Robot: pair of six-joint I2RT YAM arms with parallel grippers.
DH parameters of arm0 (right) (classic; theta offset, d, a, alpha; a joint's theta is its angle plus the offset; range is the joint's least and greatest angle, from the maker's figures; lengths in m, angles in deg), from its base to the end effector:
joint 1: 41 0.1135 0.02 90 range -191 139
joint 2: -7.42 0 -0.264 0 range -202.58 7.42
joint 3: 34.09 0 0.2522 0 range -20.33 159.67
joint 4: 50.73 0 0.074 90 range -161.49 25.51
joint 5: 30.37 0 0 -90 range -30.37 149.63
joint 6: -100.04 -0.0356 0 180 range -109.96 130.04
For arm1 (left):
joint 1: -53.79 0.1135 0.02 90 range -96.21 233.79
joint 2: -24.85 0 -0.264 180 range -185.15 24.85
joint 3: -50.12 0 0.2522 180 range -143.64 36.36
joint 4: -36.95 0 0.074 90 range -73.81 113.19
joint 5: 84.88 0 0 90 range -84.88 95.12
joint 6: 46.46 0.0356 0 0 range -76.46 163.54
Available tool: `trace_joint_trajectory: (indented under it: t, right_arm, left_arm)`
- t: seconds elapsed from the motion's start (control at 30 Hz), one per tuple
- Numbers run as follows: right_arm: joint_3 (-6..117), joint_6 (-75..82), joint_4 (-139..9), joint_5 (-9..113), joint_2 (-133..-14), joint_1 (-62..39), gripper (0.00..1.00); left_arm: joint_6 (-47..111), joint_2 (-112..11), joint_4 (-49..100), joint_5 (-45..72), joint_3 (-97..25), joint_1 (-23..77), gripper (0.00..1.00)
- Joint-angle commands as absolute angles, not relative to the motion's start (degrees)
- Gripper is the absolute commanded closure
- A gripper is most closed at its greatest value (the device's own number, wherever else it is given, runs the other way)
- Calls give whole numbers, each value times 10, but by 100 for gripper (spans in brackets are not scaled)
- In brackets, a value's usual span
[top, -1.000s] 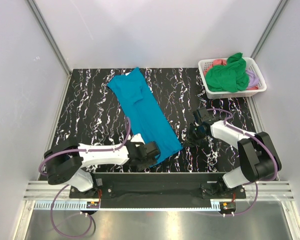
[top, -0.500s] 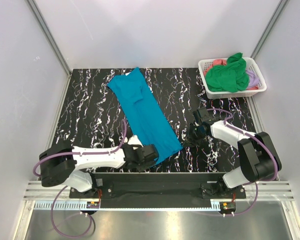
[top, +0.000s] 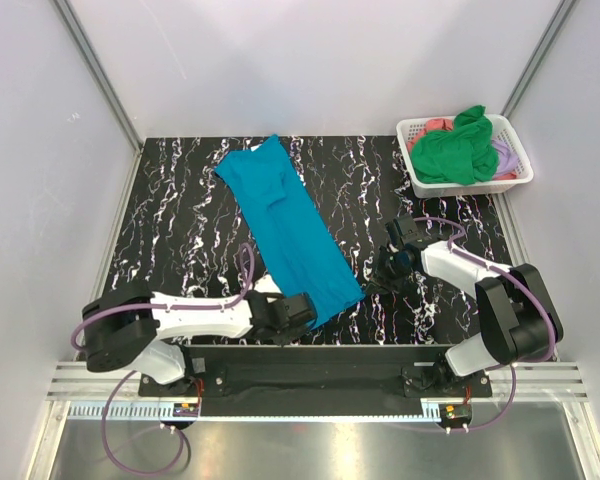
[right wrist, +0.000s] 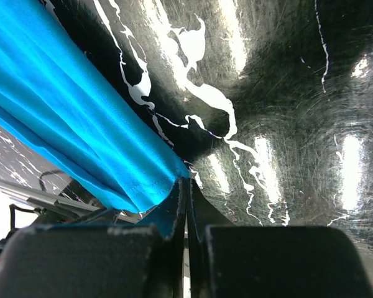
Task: Fold and stack the t-shirts
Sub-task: Fold the tshirt
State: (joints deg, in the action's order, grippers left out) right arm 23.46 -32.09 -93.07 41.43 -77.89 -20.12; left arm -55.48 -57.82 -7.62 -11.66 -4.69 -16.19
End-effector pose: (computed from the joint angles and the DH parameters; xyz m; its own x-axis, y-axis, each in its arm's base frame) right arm 0.2374 0.1024 0.1578 -0.9453 0.3214 -0.0554 0.2646 0.8550 0.4461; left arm 0.0925 -0.2238 0.1544 -0.8078 -0.5450 -0.2245 -0.4587 0.8204 -0.3413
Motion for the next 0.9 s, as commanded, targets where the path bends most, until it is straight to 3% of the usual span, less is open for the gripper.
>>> trace_joint_trajectory:
  t: [0.0, 0.13, 0.43, 0.63, 0.87]
  right_arm:
    - [234, -307, -935, 402, -763, -197, 100]
    - [238, -300, -954, 418, -743, -197, 100]
    - [284, -292, -1023, 462, -680, -197, 100]
    - [359, -279, -1019, 461, -758, -197, 100]
    - [489, -263, -1021, 465, -855, -197, 100]
  left_arm:
    - [-547, -605, -70, -133, -77, -167, 79]
    - [-537, -620, -109, -139, -109, -170, 100]
    - [-557, -521, -155, -156, -122, -176, 100]
    - [-549, -486, -100, -132, -75, -142, 100]
    - [-449, -491, -67, -101, -83, -24, 100]
